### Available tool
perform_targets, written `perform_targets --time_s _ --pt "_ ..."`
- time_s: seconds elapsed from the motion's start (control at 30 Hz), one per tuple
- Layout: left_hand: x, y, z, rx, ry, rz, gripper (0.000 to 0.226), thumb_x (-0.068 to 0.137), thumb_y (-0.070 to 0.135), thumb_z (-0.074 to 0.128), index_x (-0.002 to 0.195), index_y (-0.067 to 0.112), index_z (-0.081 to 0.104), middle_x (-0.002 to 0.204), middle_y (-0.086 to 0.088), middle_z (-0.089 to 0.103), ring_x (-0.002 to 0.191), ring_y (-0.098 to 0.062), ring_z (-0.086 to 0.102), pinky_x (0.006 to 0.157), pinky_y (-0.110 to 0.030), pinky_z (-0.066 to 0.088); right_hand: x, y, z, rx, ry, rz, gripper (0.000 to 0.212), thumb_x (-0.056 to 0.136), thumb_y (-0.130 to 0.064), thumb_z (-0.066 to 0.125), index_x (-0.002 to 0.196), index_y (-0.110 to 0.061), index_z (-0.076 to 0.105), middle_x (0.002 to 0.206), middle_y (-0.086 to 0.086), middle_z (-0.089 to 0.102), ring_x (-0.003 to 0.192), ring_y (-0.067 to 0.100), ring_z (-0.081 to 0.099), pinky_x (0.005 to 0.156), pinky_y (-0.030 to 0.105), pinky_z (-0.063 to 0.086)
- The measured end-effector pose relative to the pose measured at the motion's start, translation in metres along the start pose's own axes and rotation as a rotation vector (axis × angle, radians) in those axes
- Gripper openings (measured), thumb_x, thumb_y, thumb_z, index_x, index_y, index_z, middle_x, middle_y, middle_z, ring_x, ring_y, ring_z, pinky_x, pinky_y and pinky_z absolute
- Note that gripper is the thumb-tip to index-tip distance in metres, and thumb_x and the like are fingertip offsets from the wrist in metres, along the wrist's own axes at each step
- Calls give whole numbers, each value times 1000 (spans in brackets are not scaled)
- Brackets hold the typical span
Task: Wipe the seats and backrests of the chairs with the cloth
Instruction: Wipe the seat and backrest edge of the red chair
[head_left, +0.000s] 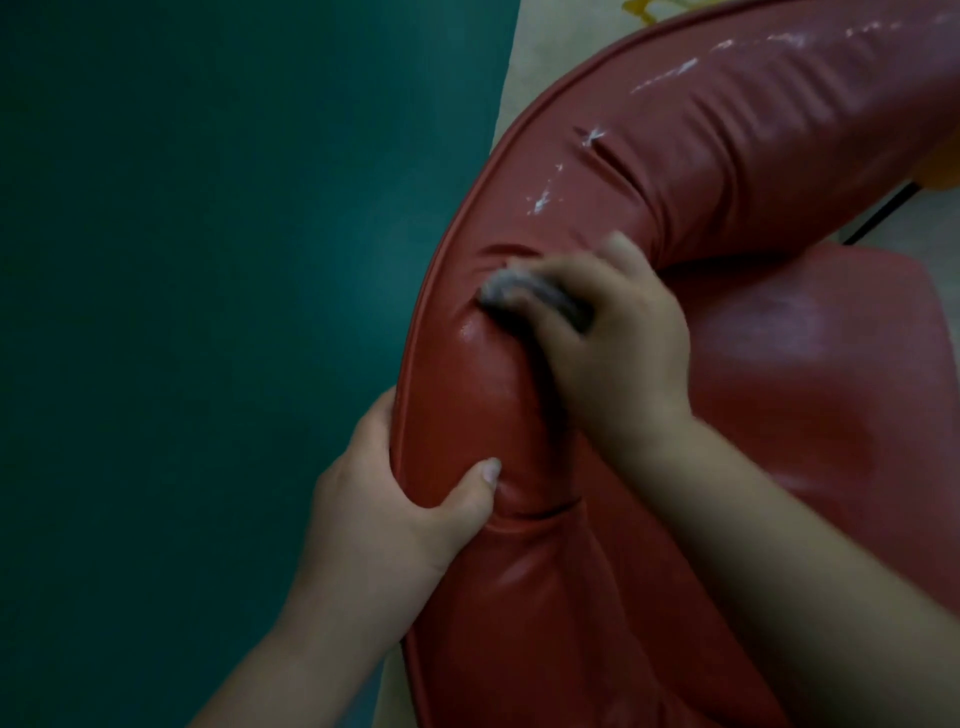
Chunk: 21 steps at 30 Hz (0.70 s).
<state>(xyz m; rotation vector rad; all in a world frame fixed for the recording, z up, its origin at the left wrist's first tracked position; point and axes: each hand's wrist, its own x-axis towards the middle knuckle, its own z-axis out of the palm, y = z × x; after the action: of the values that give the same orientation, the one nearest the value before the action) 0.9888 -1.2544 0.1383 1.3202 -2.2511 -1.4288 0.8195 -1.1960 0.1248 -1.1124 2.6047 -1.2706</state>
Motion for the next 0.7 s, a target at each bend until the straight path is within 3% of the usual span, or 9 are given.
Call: perform_targets --time_s 0.07,0.23,0.37,0.5,0.6,0.7 --pt "0 -1 0 -7 1 -8 46 51 63 61 95 54 51 90 52 55 82 23 57 65 5 36 17 2 6 9 28 -17 18 83 -36 69 94 -22 73 87 1 59 78 15 60 68 35 49" --pt "0 0 1 2 6 3 46 51 63 62 94 54 52 90 50 56 81 23 57 65 5 36 -49 17 -7 171 14 54 17 79 -25 73 92 -14 72 83 -5 54 77 7 56 69 23 48" --pt "1 -1 0 24 2 10 48 50 64 61 96 54 52 92 50 56 82 22 57 66 4 36 -10 9 -8 224 137 28 13 81 -23 73 93 -25 69 83 -3 61 79 5 57 74 17 44" --pt "1 -3 -3 37 -10 -7 47 50 66 60 96 56 53 90 49 57 82 22 57 64 3 37 15 -3 10 133 15 -144 20 81 -33 70 98 -22 73 85 -9 48 77 8 55 66 29 49" --pt "3 -3 -7 26 -39 0 63 53 63 69 113 53 54 98 45 59 87 22 57 66 4 37 -21 28 4 174 33 -28 19 80 -24 72 96 -13 72 85 -6 47 76 7 51 67 28 48" --pt "16 0 -9 50 -55 40 83 58 61 74 135 42 48 109 34 64 97 19 57 75 3 38 -47 53 -13 151 27 87 16 79 -12 73 93 -5 71 82 4 52 77 19 57 72 27 47"
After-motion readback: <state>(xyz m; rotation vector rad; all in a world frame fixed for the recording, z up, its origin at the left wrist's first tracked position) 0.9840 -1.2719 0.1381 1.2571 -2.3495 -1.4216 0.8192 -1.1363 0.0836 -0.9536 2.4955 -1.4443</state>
